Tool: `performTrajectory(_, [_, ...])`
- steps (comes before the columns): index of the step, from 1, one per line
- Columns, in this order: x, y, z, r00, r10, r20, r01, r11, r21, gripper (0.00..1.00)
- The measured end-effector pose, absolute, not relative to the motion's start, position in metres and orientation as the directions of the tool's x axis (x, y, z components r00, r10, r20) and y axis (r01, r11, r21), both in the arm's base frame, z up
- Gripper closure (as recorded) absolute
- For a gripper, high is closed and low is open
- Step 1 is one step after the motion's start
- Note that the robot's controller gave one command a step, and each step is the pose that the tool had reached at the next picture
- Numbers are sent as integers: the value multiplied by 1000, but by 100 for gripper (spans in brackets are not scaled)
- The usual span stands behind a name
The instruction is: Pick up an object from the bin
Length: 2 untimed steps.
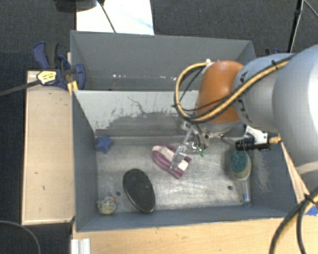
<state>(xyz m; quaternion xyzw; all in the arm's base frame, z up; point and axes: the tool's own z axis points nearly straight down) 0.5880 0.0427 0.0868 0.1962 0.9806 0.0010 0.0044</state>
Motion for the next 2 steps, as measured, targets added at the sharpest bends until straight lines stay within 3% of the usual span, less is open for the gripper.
performTrajectory(1, [594,53,86,-906,424,-2,424,906,-3,0])
performTrajectory(2, [589,52,85,-811,586,3,586,811,-2,0])
